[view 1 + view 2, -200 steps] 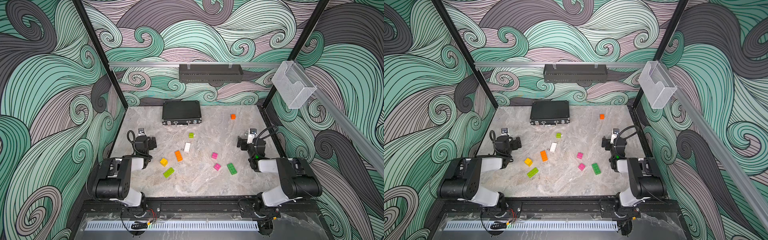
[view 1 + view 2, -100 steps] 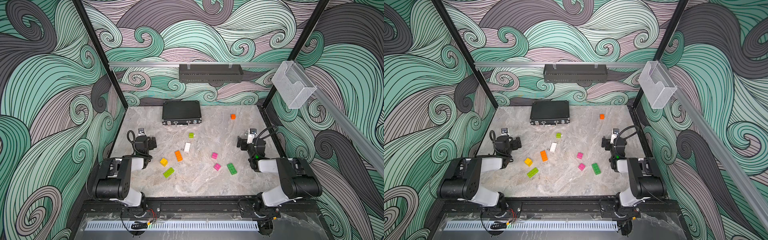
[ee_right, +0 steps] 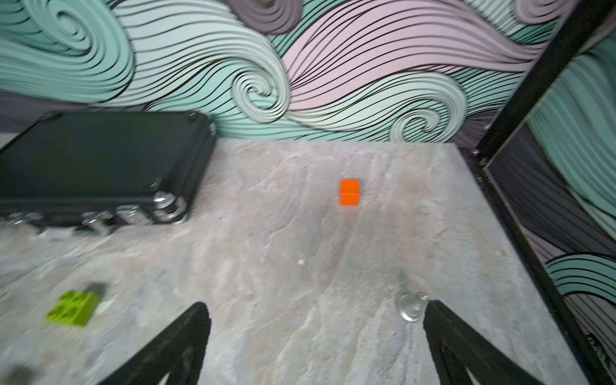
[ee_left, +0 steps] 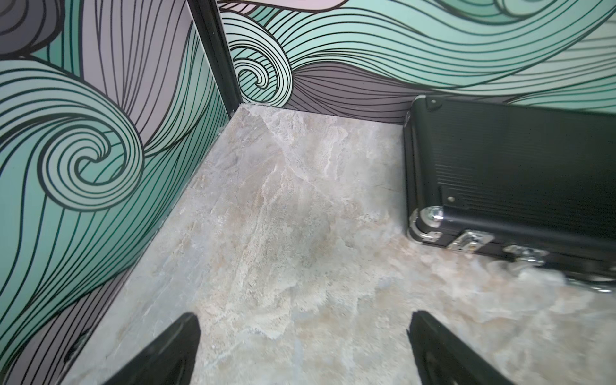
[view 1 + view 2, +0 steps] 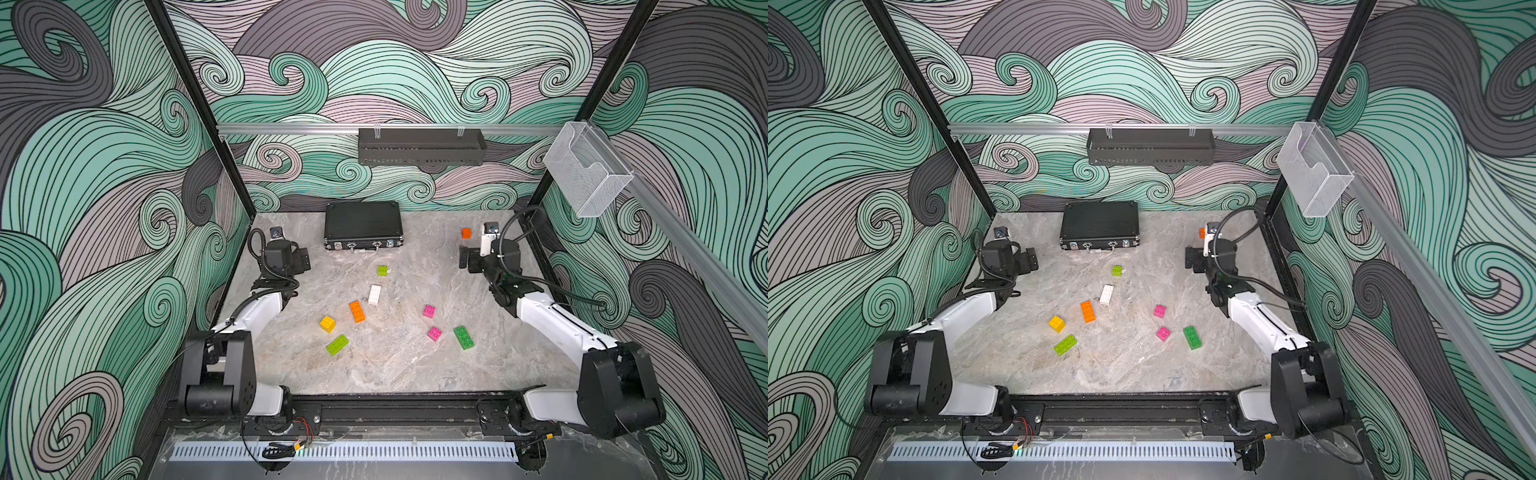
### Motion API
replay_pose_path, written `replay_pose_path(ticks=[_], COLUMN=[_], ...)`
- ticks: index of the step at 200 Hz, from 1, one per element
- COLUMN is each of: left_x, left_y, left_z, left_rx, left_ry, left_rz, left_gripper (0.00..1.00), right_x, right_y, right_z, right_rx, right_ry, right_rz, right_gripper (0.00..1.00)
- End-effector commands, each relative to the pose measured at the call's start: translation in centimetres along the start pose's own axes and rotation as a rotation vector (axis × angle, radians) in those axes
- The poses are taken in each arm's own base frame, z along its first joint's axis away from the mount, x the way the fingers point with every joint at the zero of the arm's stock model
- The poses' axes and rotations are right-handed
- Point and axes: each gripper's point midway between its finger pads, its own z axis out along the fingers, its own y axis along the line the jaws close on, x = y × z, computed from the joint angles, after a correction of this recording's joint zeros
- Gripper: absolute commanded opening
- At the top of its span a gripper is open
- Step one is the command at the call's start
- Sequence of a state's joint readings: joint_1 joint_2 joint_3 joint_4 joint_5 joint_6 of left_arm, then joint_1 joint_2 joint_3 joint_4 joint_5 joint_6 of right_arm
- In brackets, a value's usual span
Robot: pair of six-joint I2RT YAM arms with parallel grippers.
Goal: Assemble a carrot with lego
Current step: Move the lego brick at the center of the board.
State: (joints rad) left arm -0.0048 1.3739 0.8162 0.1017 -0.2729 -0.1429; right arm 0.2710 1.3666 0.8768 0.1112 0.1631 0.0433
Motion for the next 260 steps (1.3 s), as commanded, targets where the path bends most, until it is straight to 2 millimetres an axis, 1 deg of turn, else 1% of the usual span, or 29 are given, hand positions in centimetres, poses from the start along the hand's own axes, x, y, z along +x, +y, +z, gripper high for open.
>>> replay_pose_path(ticks=[1, 12, 19, 30, 47, 67, 79, 100, 109, 121, 133, 157, 171, 194, 212, 228, 260], left_x=[3.4, 3.7, 3.9, 4.5, 5.7, 6.9, 7.2, 7.6, 8.0, 8.3, 8.7, 8.8, 8.8, 9.5, 10.1, 11.8, 16.0], left_y=[-0.6, -1.1, -1.4, -1.9, -2.4, -2.8, -2.7, -2.6, -2.7, -2.9, -3.0, -3.0, -3.0, -2.8, -3.0, -3.2, -3.4], left_z=[-1.7, -2.6, -3.1, -3.8, -4.8, -5.9, -6.5, -7.2, -7.3, -7.5, -7.6, -7.9, -8.1, -8.3, -8.5, -9.1, -10.9], left_rx=[0.036, 0.074, 0.096, 0.126, 0.160, 0.195, 0.198, 0.205, 0.212, 0.226, 0.233, 0.236, 0.236, 0.231, 0.239, 0.237, 0.203], left_ry=[0.177, 0.200, 0.219, 0.250, 0.311, 0.364, 0.379, 0.388, 0.399, 0.411, 0.422, 0.430, 0.435, 0.456, 0.490, 0.575, 0.744], left_rz=[-0.057, -0.085, -0.103, -0.126, -0.159, -0.172, -0.170, -0.163, -0.163, -0.171, -0.180, -0.180, -0.181, -0.182, -0.188, -0.228, -0.316], left_gripper=[0.99, 0.99, 0.98, 0.98, 0.98, 0.98, 0.98, 0.98, 0.98, 0.98, 0.98, 0.98, 0.98, 0.98, 0.97, 0.93, 0.82], right_x=[5.9, 6.1, 7.0, 7.9, 10.2, 13.3, 14.4, 16.2, 16.8, 17.5, 17.8, 17.5, 18.1, 20.1, 20.5, 19.9, 18.5], right_y=[2.1, 3.4, 4.0, 4.7, 5.4, 6.2, 6.6, 8.0, 8.7, 9.2, 9.6, 10.5, 11.1, 11.7, 12.6, 13.1, 13.2], right_z=[-0.4, -0.9, -1.5, -2.5, -4.3, -6.9, -8.2, -10.1, -10.4, -10.6, -10.3, -9.5, -9.9, -10.9, -11.3, -11.2, -11.1], right_rx=[-0.077, -0.137, -0.157, -0.170, -0.173, -0.201, -0.216, -0.231, -0.241, -0.230, -0.222, -0.224, -0.231, -0.224, -0.245, -0.246, -0.249], right_ry=[0.309, 0.368, 0.434, 0.502, 0.610, 0.719, 0.743, 0.760, 0.771, 0.787, 0.783, 0.798, 0.827, 0.880, 0.886, 0.871, 0.838], right_rz=[0.008, 0.030, 0.033, 0.026, 0.036, 0.143, 0.169, 0.110, 0.075, 0.028, -0.011, -0.016, -0.024, -0.021, -0.018, -0.028, -0.033], right_gripper=[1.00, 1.00, 1.00, 0.99, 1.00, 1.00, 1.00, 1.00, 1.00, 1.00, 1.00, 0.99, 0.99, 0.97, 0.95, 0.95, 0.96])
